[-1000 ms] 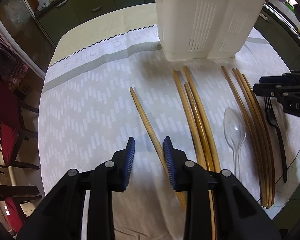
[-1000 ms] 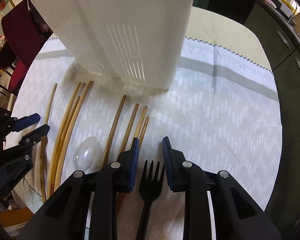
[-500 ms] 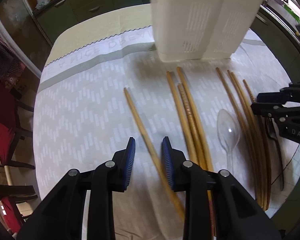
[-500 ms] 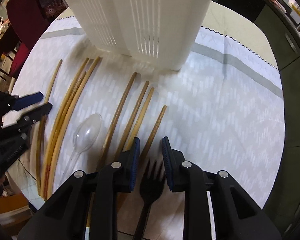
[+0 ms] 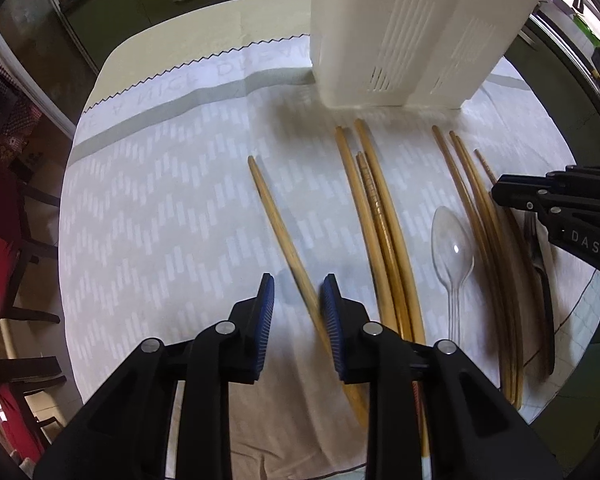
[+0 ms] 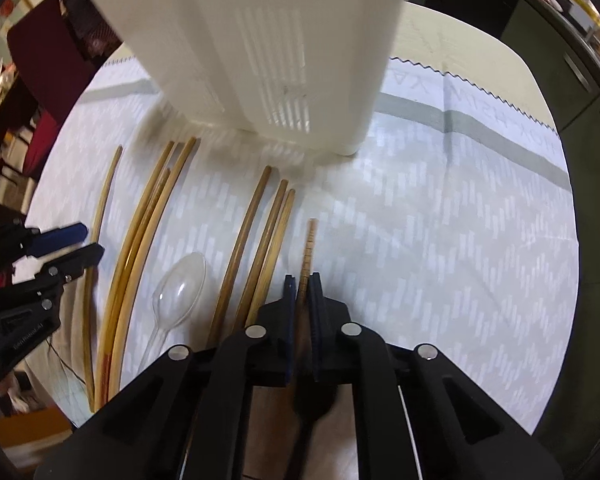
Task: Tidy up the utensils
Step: 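Close the left tool on one wooden chopstick while the right tool grasps another, then lift the chopstick with the left tool into the white holder while the right tool does likewise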
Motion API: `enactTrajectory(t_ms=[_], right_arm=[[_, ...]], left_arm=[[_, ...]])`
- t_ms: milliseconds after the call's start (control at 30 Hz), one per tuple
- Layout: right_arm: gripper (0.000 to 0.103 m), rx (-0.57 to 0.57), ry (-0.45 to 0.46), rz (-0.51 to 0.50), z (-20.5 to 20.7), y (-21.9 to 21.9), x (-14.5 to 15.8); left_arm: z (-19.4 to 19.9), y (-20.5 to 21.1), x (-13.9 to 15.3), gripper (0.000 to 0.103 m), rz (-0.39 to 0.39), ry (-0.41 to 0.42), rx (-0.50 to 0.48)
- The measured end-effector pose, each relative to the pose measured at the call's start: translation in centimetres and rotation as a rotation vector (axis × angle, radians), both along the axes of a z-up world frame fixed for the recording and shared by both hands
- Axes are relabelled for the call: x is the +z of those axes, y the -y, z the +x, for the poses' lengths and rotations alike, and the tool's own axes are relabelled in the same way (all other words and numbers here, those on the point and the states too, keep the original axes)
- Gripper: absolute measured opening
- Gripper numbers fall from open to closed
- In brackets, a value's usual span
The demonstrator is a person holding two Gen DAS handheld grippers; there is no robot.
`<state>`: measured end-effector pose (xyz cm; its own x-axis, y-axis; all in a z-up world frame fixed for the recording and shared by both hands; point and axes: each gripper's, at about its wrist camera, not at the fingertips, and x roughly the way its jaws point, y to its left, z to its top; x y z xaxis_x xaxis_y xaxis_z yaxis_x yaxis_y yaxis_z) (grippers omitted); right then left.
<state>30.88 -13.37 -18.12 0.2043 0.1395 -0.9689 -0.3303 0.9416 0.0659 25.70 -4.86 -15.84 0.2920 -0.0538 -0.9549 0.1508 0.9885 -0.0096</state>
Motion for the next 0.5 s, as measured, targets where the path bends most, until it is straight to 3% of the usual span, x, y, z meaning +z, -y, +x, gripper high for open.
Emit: enactTrajectory(t_ms=[67,167,500], right_arm=[[0.006,-0.025,0.012,0.025,0.2,0.7,0.2],[0.006,-0.051,0.036,0.095,-0.5,1.3,0.9],[0.006,-0.084,0.181,0.248,-3.9,5.3,6.2]], left_arm=[[0.2,0.0,0.0,0.011,-0.01,0.007,0.012],[0.2,-0.3,0.1,0.008,-0.036,0.02,0.021],[-0.6,-2.2,1.1,0.007,-0.081,0.054,0.04]])
